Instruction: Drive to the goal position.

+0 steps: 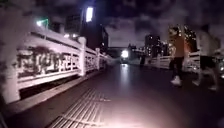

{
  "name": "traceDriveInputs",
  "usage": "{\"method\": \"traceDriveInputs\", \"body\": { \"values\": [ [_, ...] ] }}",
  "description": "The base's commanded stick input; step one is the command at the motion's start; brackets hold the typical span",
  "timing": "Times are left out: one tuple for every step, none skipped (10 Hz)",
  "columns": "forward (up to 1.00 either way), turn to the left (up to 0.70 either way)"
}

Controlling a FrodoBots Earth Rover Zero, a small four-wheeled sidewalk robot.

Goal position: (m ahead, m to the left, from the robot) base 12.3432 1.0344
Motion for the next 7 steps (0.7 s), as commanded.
{"method": "traceDriveInputs", "body": {
  "values": [
    [0.45,0.00],
    [0.45,0.00],
    [0.45,0.00],
    [0.45,0.00],
    [0.45,0.00],
    [0.45,0.00],
    [0.45,0.00]
  ]
}}
